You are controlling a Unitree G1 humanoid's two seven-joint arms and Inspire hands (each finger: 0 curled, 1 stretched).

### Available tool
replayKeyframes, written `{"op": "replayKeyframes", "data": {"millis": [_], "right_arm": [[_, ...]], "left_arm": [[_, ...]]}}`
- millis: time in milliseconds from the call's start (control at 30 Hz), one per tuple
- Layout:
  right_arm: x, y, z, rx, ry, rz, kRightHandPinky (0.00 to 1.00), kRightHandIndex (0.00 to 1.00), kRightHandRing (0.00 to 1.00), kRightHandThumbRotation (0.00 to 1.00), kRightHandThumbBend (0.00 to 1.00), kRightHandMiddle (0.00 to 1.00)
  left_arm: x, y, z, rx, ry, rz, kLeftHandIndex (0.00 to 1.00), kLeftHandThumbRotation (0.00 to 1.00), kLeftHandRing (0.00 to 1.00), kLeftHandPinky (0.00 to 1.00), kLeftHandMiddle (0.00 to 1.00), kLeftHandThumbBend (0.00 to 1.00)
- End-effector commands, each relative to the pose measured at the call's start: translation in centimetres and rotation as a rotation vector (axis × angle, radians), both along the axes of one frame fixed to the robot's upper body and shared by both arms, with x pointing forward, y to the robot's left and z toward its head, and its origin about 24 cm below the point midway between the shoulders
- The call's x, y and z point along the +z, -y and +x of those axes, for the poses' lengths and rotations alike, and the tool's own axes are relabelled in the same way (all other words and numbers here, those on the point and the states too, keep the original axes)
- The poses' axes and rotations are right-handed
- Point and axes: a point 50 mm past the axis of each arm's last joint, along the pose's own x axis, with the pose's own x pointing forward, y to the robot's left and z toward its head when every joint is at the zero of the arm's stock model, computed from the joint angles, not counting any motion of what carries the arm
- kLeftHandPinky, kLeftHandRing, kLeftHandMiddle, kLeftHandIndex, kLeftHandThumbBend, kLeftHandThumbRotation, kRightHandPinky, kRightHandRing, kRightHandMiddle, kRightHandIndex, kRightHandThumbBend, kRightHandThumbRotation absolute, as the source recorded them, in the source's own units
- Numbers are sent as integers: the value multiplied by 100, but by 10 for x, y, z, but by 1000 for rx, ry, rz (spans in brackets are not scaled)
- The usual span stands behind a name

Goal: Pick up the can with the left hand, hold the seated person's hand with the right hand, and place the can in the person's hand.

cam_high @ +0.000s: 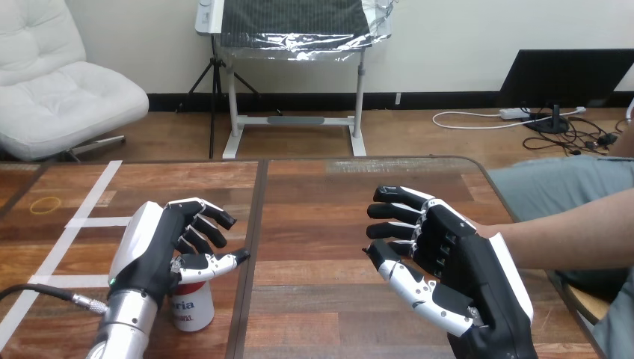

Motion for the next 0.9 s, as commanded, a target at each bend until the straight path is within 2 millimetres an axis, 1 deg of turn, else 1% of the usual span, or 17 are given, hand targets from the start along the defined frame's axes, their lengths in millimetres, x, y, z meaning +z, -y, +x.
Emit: {"op": "replayKeyframes", "data": {"millis": [0,167,267,300,567,600,867], "right_arm": [[14,-3,9,4,89,28,59,73,67,0,45,72],[13,-3,9,5,89,25,59,73,67,0,45,72],[14,-3,9,5,89,23,59,73,67,0,45,72],[14,-3,9,6,89,23,59,73,67,0,45,72],[14,-3,9,5,90,22,59,74,67,0,45,72],[14,-3,9,4,90,22,59,74,67,0,45,72],[14,-3,10,7,86,22,59,74,67,0,45,72]], "left_arm": [[24,0,10,-37,107,2,56,0,48,42,53,66],[26,-1,10,-37,100,-2,60,1,55,49,59,68],[27,-2,10,-33,96,4,64,7,61,55,64,71],[28,-2,9,-32,96,3,67,12,64,60,67,73],[31,-6,6,-16,93,-40,76,24,75,72,76,78],[31,-6,5,-15,94,-49,78,26,77,75,78,79],[33,-11,0,-6,112,-119,83,32,82,80,82,83]]}}
